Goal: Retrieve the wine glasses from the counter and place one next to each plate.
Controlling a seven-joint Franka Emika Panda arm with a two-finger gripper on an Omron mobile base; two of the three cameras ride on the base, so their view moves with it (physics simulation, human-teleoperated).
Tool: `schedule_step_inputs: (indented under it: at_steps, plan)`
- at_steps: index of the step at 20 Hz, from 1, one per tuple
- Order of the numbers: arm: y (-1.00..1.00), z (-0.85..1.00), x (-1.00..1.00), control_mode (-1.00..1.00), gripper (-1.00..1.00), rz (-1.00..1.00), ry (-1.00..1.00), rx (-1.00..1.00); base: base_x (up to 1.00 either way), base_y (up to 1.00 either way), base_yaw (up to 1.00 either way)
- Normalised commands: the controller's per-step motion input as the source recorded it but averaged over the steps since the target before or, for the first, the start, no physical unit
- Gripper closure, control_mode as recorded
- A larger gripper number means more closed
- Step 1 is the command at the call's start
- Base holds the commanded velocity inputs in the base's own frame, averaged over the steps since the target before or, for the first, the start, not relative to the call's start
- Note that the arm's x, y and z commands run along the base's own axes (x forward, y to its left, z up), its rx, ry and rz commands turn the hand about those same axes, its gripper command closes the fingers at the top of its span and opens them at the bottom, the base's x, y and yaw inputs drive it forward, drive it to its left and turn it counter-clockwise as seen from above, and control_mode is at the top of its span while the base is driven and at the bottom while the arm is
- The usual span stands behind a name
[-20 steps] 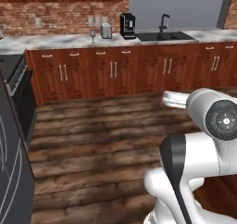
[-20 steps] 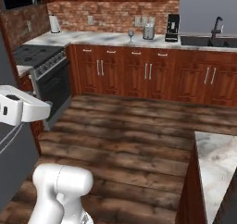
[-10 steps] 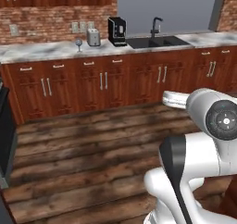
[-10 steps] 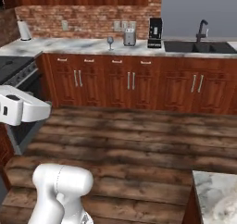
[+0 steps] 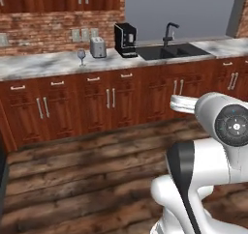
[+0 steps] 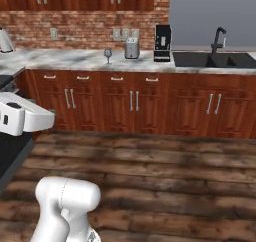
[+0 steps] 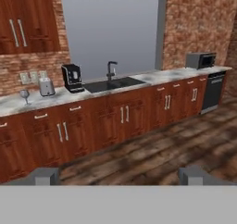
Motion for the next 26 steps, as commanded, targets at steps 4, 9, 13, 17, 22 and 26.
schedule_step_inputs:
  at_steps: [4,9,13,17,22,26]
  plan:
    - [0.00,0.00,0.00,1.00,-1.00,0.00,0.00,0.00,1.00,0.06,-0.06]
    - [0.00,0.00,0.00,1.00,-1.00,0.00,0.00,0.00,1.00,0.22,-0.09]
    - [0.00,0.00,0.00,1.00,-1.00,0.00,0.00,0.00,1.00,0.25,-0.03]
    - [0.00,0.00,0.00,1.00,-1.00,0.00,0.00,0.00,1.00,0.17,0.00]
    - [0.00,0.00,0.00,1.00,-1.00,0.00,0.00,0.00,1.00,0.01,0.10]
    - [0.00,0.00,0.00,1.00,-1.00,0.00,0.00,0.00,1.00,0.00,0.18]
